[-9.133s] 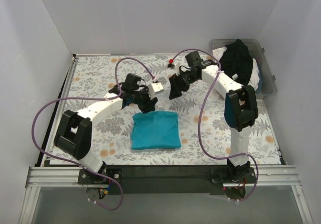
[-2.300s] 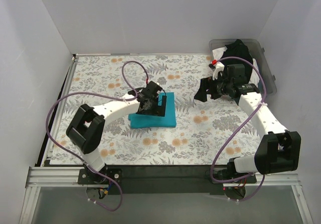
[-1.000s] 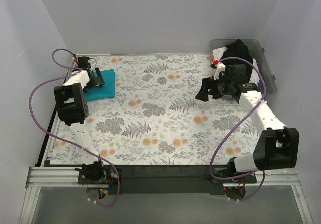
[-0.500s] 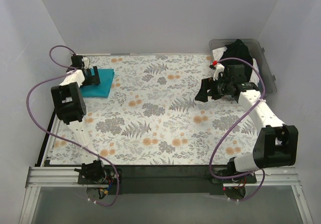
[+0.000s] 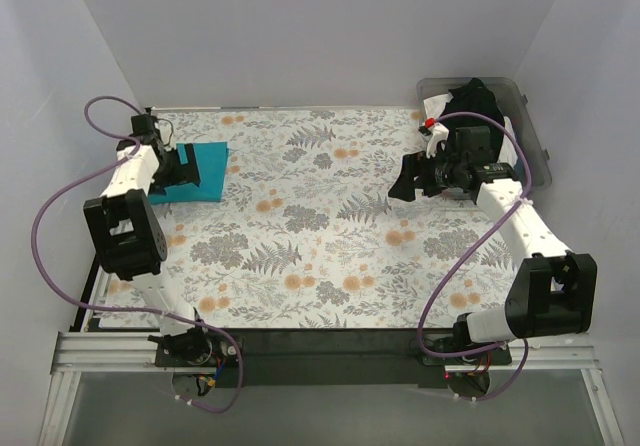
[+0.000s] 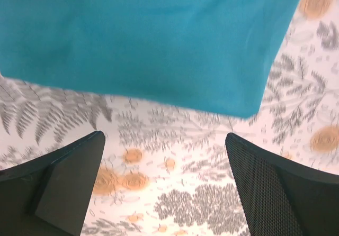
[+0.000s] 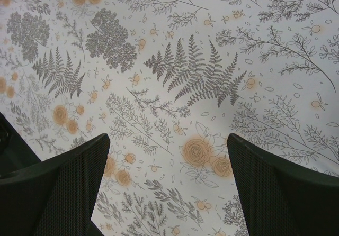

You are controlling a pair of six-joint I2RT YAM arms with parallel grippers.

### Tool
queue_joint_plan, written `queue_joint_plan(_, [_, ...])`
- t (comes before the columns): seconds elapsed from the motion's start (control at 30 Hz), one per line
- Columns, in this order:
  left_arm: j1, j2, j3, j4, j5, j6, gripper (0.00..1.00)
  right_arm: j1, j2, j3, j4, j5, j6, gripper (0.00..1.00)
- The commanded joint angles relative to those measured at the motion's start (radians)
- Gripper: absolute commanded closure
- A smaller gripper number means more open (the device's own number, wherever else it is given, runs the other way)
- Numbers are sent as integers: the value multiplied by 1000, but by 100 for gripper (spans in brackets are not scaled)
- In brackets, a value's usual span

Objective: Fold and stack the t-shirts
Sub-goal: Neatly place the folded tshirt to the corner

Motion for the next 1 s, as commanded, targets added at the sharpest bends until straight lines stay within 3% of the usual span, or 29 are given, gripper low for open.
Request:
queue_joint_plan(0.0, [5, -78, -100, -55, 34, 30, 2, -8, -23, 57, 4, -29, 5, 2])
queue_joint_plan(0.2, [5, -89, -195, -38, 43, -18, 2, -10, -34, 55, 6, -51, 6, 2])
queue_joint_plan(0.47, [5, -3, -206, 49, 29, -82, 2, -13, -29, 44, 7, -57, 8, 2])
queue_joint_plan(0.97, [5, 273, 38, 86, 15, -98, 2, -27, 4, 44, 7, -57, 6, 2])
